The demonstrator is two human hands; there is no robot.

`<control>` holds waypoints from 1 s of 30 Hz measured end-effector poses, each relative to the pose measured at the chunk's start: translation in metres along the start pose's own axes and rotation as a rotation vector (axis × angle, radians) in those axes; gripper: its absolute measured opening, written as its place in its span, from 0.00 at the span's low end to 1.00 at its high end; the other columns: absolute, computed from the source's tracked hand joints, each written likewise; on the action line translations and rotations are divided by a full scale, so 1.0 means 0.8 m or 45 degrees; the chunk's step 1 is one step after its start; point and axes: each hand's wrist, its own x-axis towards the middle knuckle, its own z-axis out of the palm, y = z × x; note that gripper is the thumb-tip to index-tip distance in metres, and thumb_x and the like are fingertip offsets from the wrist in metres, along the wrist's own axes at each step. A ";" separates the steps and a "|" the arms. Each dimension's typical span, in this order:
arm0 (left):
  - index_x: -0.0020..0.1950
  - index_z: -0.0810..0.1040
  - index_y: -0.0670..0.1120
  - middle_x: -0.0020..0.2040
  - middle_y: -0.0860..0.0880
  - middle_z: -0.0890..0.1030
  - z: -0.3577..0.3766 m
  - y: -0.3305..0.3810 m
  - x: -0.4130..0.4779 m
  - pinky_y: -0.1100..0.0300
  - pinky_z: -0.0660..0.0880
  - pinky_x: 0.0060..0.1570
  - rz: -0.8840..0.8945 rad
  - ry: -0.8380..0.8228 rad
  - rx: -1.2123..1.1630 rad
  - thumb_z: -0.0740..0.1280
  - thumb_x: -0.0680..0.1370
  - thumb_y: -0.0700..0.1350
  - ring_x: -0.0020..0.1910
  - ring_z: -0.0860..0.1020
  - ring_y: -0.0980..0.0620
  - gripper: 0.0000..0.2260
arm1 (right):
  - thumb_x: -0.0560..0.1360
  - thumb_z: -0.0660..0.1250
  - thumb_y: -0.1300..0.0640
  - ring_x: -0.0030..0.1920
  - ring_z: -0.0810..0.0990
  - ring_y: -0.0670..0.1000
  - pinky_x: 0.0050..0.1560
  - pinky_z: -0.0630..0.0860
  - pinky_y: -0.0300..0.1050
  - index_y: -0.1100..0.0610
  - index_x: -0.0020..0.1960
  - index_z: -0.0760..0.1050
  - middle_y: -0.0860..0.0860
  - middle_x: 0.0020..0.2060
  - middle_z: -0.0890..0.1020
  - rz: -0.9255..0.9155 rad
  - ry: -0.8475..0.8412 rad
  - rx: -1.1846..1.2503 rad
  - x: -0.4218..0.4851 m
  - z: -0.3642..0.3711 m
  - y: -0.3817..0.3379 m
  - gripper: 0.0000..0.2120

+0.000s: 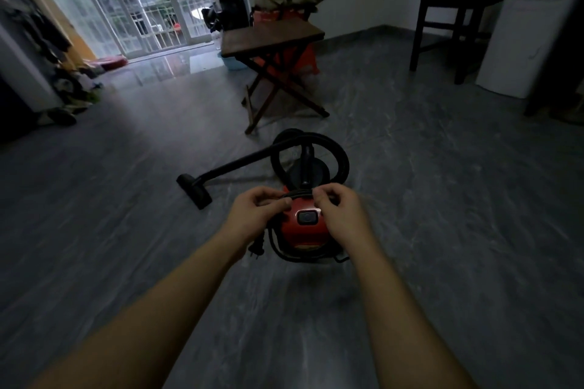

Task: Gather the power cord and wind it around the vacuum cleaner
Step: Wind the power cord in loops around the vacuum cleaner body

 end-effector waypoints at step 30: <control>0.50 0.82 0.42 0.38 0.49 0.79 -0.039 -0.169 0.135 0.64 0.75 0.37 0.056 -0.567 0.661 0.77 0.70 0.41 0.37 0.78 0.53 0.11 | 0.76 0.71 0.58 0.39 0.76 0.47 0.44 0.75 0.43 0.63 0.52 0.78 0.52 0.39 0.78 0.103 -0.295 -0.719 0.042 0.059 0.119 0.10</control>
